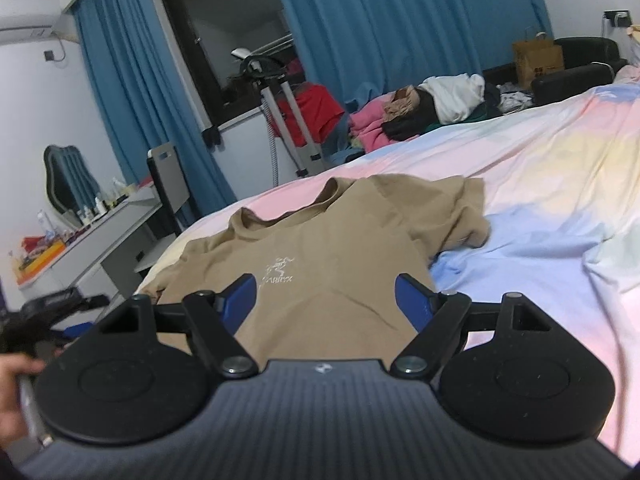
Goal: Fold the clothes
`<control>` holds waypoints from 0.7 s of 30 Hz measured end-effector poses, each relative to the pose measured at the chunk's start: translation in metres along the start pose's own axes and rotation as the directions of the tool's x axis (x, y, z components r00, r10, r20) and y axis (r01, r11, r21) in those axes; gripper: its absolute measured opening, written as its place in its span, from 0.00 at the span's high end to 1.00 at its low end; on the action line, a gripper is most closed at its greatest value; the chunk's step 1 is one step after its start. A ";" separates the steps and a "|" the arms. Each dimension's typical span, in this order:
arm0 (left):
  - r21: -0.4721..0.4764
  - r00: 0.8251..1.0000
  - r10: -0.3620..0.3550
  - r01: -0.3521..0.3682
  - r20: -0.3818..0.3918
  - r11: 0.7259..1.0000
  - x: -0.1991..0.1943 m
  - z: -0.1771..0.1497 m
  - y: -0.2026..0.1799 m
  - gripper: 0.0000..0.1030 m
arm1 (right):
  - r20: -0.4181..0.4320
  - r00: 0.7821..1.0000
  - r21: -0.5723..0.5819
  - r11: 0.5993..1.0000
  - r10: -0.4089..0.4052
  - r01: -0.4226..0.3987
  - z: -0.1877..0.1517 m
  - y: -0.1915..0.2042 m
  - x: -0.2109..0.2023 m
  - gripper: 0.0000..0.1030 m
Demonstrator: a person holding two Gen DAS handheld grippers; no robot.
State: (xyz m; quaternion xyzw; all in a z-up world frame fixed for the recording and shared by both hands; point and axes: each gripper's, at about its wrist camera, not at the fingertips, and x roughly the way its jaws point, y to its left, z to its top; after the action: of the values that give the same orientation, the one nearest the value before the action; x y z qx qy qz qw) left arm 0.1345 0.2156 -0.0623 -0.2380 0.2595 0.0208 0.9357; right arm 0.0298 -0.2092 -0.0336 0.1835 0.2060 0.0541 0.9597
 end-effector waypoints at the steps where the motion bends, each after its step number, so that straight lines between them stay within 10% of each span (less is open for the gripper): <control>1: -0.046 1.000 -0.009 0.009 -0.005 0.999 0.011 0.002 0.005 0.30 | -0.007 1.000 -0.012 1.000 -0.001 0.001 -0.002 0.001 0.007 0.23; 10: -0.324 0.994 -0.095 0.071 -0.057 0.944 0.112 0.029 0.028 0.55 | -0.104 0.994 -0.078 0.997 -0.032 0.024 -0.024 -0.003 0.076 0.23; 13: -0.258 0.999 -0.023 0.011 -0.043 0.966 0.132 0.045 0.017 0.98 | -0.120 0.992 -0.080 0.996 -0.045 0.036 -0.026 -0.008 0.094 0.24; 21: -0.184 0.999 -0.040 0.039 -0.002 0.982 0.150 0.118 -0.031 0.98 | -0.139 0.988 -0.078 0.995 -0.066 0.056 -0.034 -0.017 0.119 0.23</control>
State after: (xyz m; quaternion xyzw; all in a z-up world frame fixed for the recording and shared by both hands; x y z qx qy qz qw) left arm 0.3249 0.2294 -0.0345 -0.3285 0.2543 0.0257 0.9093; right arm 0.1243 -0.1922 -0.1135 0.1374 0.2769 0.0450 0.9500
